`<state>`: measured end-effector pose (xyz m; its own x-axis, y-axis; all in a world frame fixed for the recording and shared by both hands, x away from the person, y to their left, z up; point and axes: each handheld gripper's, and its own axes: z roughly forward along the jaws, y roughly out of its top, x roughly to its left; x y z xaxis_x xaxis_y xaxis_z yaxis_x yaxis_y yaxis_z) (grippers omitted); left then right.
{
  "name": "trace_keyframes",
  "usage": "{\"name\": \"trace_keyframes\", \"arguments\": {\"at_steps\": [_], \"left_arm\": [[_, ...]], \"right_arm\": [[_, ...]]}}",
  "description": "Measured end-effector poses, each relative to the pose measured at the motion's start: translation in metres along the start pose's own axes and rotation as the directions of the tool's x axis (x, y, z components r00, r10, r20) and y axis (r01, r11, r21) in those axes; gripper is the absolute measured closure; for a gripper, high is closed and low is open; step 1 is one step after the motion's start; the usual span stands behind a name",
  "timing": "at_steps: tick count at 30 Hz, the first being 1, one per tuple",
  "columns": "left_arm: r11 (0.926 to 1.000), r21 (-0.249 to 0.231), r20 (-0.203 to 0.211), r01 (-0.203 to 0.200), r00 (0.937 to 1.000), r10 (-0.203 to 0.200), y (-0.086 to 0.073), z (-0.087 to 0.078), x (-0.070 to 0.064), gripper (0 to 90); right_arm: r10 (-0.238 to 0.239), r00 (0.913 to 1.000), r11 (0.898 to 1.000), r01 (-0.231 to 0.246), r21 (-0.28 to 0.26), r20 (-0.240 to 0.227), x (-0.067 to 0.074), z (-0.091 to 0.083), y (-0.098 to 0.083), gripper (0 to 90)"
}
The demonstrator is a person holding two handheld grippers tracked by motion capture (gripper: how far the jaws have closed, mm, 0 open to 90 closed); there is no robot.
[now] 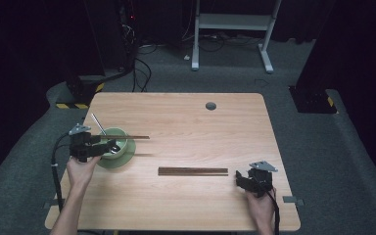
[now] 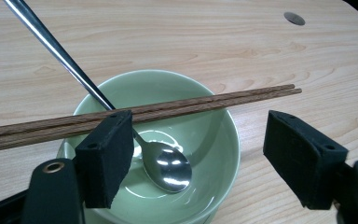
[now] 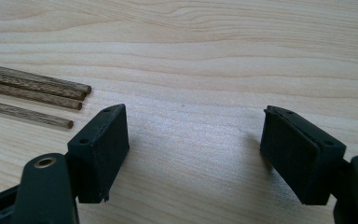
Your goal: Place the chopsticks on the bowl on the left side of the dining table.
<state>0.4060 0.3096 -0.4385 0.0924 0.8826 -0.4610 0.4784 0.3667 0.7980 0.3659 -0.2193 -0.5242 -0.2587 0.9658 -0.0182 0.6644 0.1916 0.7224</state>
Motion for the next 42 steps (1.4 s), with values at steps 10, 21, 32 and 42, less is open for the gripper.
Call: {"name": "trace_keyframes", "arguments": {"at_steps": [10, 21, 32, 42], "left_arm": [[0.9999, -0.012, 0.018, 0.003, 0.9998, -0.003, 0.000, -0.002, -0.007, 25.3], [0.9999, -0.015, 0.037, -0.006, 0.9993, 0.007, 0.001, -0.003, -0.018, 26.1], [0.9997, -0.018, 0.054, -0.018, 0.9984, 0.019, 0.002, -0.004, -0.027, 25.3], [0.9989, -0.023, 0.066, -0.040, 0.9970, 0.041, 0.000, -0.003, -0.036, 24.9]], "right_arm": [[0.000, 1.0000, 1.000, 0.000, 0.000, 0.000, 0.000, 0.000, 0.000, 23.1], [-0.001, 1.0000, 1.000, 0.001, 0.000, 0.000, 0.000, 0.000, 0.000, 23.1], [0.000, 1.0000, 1.000, 0.000, 0.000, 0.000, 0.000, 0.000, 0.000, 23.1], [0.000, 1.0000, 1.000, 0.000, 0.000, 0.000, 0.000, 0.000, 0.000, 23.1]]}}
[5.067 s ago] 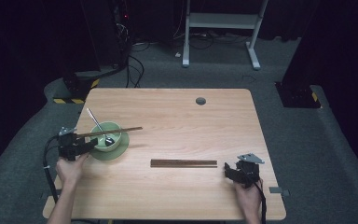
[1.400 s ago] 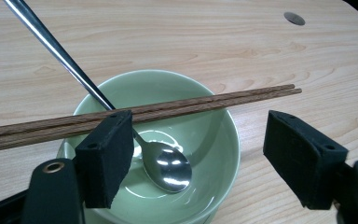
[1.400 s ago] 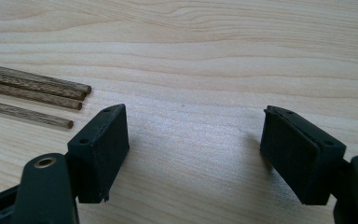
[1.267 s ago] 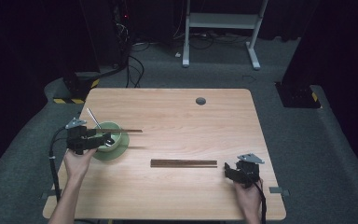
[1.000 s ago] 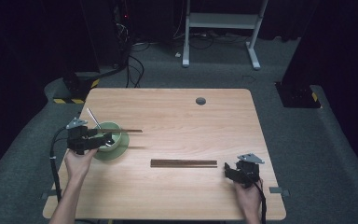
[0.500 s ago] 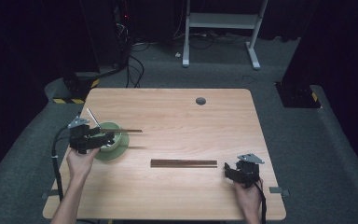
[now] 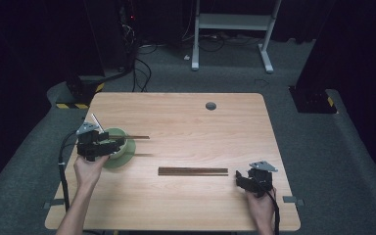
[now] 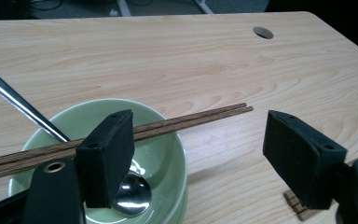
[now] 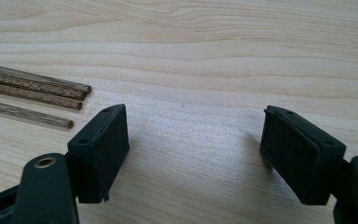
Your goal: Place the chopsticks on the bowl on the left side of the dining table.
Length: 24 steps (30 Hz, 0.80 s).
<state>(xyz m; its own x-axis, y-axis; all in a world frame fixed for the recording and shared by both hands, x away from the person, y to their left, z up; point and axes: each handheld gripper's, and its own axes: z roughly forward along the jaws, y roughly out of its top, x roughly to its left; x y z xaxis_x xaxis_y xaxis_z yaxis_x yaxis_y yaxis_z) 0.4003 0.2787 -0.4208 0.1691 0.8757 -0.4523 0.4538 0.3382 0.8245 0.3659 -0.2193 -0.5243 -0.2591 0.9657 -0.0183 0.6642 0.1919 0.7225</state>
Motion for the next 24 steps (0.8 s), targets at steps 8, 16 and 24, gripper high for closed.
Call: {"name": "trace_keyframes", "arguments": {"at_steps": [8, 16, 24], "left_arm": [[0.9999, -0.005, 0.010, 0.015, 0.9998, -0.015, -0.0005, 0.0006, -0.0023, 25.0], [1.0000, 0.002, 0.025, 0.007, 0.9997, -0.007, -0.0021, 0.0008, -0.0058, 25.8], [0.9999, 0.009, 0.037, 0.008, 0.9993, -0.009, -0.0038, 0.0021, -0.0099, 27.2]], "right_arm": [[0.001, 1.0000, 1.000, -0.001, 0.000, 0.000, 0.0000, 0.0000, 0.0000, 23.1], [0.000, 1.0000, 1.000, 0.000, 0.000, 0.000, 0.0000, 0.0000, 0.0000, 23.1], [0.000, 1.0000, 1.000, 0.000, 0.000, 0.000, 0.0000, 0.0000, 0.0000, 23.1]]}}
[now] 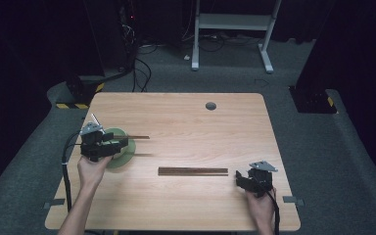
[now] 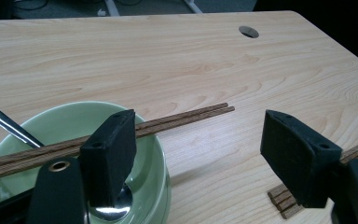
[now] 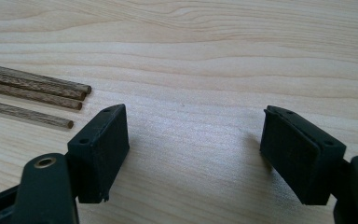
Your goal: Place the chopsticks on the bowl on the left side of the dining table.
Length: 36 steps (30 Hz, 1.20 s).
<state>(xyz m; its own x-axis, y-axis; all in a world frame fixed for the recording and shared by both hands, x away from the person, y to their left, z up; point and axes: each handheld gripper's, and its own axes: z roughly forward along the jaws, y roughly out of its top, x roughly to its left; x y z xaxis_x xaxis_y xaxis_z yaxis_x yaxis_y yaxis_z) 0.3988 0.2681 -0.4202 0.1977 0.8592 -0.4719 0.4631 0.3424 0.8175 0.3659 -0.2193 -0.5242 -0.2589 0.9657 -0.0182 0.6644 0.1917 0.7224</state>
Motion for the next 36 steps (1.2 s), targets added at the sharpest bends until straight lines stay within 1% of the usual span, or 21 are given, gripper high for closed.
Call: {"name": "trace_keyframes", "arguments": {"at_steps": [2, 3, 4, 5, 7, 8, 10, 11, 14, 15, 22, 26, 28, 30, 33, 35, 36], "left_arm": [[1.0000, 0.005, 0.000, -0.006, 1.0000, 0.006, 0.000, 0.000, 0.000, 27.5], [1.0000, 0.007, 0.002, -0.004, 1.0000, 0.004, -0.001, 0.000, -0.001, 27.6], [1.0000, 0.003, 0.004, 0.007, 1.0000, -0.007, -0.001, 0.001, -0.002, 27.7], [1.0000, 0.009, 0.005, -0.003, 1.0000, 0.003, -0.001, 0.001, -0.002, 27.7], [1.0000, 0.003, 0.008, 0.003, 1.0000, -0.003, -0.002, 0.002, -0.003, 27.8], [0.9998, 0.014, 0.009, -0.011, 0.9999, 0.011, -0.002, 0.001, -0.003, 27.8], [1.0000, 0.009, 0.014, 0.001, 0.9999, -0.001, -0.002, 0.002, -0.004, 27.8], [0.9999, 0.013, 0.016, -0.004, 0.9999, 0.004, -0.003, 0.002, -0.005, 27.8], [0.9999, 0.014, 0.025, -0.001, 0.9997, 0.000, -0.003, 0.002, -0.007, 27.9], [0.9999, 0.010, 0.026, 0.007, 0.9996, -0.008, -0.003, 0.003, -0.008, 27.9], [0.9997, 0.023, 0.041, 0.000, 0.9992, -0.001, -0.006, 0.006, -0.012, 28.1], [0.9995, 0.020, 0.061, 0.026, 0.9978, -0.027, -0.006, 0.005, -0.016, 28.2], [0.9997, 0.019, 0.065, 0.018, 0.9977, -0.020, -0.006, 0.005, -0.017, 28.5], [0.9996, 0.018, 0.068, 0.021, 0.9974, -0.022, -0.006, 0.005, -0.017, 28.4], [0.9992, 0.011, 0.070, 0.037, 0.9968, -0.038, -0.006, 0.006, -0.019, 28.5], [0.9996, 0.022, 0.070, 0.018, 0.9973, -0.020, -0.007, 0.006, -0.019, 28.5], [0.9995, 0.024, 0.069, 0.021, 0.9973, -0.023, -0.007, 0.006, -0.019, 28.5]], "right_arm": [[0.000, 1.0000, 1.000, 0.000, 0.000, 0.000, 0.000, 0.000, 0.000, 23.1], [0.000, 1.0000, 1.000, 0.000, 0.000, 0.000, 0.000, 0.000, 0.000, 23.1], [0.000, 1.0000, 1.000, 0.000, 0.000, 0.000, 0.000, 0.000, 0.000, 23.1], [0.000, 1.0000, 1.000, 0.000, 0.000, 0.000, 0.000, 0.000, 0.000, 23.1], [0.000, 1.0000, 1.000, 0.000, 0.000, 0.000, 0.000, 0.000, 0.000, 23.1], [0.000, 1.0000, 1.000, 0.000, 0.000, 0.000, 0.000, 0.000, 0.000, 23.1], [0.000, 1.0000, 1.000, 0.000, 0.000, 0.000, 0.000, 0.000, 0.000, 23.1], [0.000, 1.0000, 1.000, 0.000, 0.000, 0.000, 0.000, 0.000, 0.000, 23.1], [0.000, 1.0000, 1.000, 0.000, 0.000, 0.000, 0.000, 0.000, 0.000, 23.1], [0.000, 1.0000, 1.000, 0.000, 0.000, 0.000, 0.000, 0.000, 0.000, 23.1], [0.000, 1.0000, 1.000, 0.000, 0.000, 0.000, 0.000, 0.000, 0.000, 23.1], [0.000, 1.0000, 1.000, 0.000, 0.000, 0.000, 0.000, 0.000, 0.000, 23.1], [0.000, 1.0000, 1.000, 0.000, 0.000, 0.000, 0.000, 0.000, 0.000, 23.1], [0.000, 1.0000, 1.000, 0.000, 0.000, 0.000, 0.000, 0.000, 0.000, 23.1], [0.000, 1.0000, 1.000, 0.000, 0.000, 0.000, 0.000, 0.000, 0.000, 23.1], [0.000, 1.0000, 1.000, 0.000, 0.000, 0.000, 0.000, 0.000, 0.000, 23.1], [0.000, 1.0000, 1.000, 0.000, 0.000, 0.000, 0.000, 0.000, 0.000, 23.1]]}}
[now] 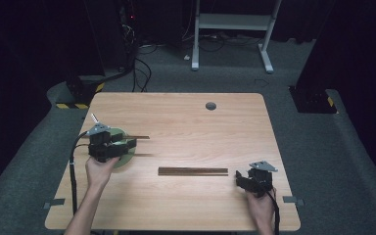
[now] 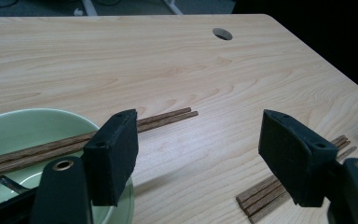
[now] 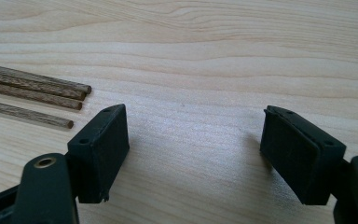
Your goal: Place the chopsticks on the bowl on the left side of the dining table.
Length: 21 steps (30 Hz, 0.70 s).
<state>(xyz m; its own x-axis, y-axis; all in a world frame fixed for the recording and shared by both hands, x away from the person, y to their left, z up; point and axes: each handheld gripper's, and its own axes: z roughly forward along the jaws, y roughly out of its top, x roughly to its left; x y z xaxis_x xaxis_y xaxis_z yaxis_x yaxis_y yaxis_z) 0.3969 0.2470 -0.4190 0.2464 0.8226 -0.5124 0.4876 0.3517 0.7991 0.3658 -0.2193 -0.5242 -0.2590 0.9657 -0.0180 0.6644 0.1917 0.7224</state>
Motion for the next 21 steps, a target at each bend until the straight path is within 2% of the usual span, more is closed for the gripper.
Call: {"name": "trace_keyframes", "arguments": {"at_steps": [6, 9, 16, 18, 21], "left_arm": [[1.0000, -0.001, 0.008, -0.004, 1.0000, 0.004, -0.001, 0.002, -0.003, 28.6], [1.0000, -0.002, 0.017, 0.007, 0.9998, -0.007, -0.002, 0.003, -0.005, 28.7], [0.9999, 0.008, 0.033, -0.010, 0.9994, 0.010, -0.004, 0.004, -0.010, 28.7], [1.0000, 0.002, 0.036, 0.001, 0.9993, -0.001, -0.005, 0.005, -0.012, 28.7], [0.9999, 0.004, 0.042, -0.014, 0.9990, 0.014, -0.005, 0.006, -0.016, 28.7]], "right_arm": [[0.000, 1.0000, 1.000, 0.000, 0.000, 0.000, 0.000, 0.000, 0.000, 23.1], [0.000, 1.0000, 1.000, 0.000, 0.000, 0.000, 0.000, 0.000, 0.000, 23.1], [0.000, 1.0000, 1.000, 0.000, 0.000, 0.000, 0.000, 0.000, 0.000, 23.1], [0.000, 1.0000, 1.000, 0.000, 0.000, 0.000, 0.000, 0.000, 0.000, 23.1], [0.000, 1.0000, 1.000, 0.000, 0.000, 0.000, 0.000, 0.000, 0.000, 23.1]]}}
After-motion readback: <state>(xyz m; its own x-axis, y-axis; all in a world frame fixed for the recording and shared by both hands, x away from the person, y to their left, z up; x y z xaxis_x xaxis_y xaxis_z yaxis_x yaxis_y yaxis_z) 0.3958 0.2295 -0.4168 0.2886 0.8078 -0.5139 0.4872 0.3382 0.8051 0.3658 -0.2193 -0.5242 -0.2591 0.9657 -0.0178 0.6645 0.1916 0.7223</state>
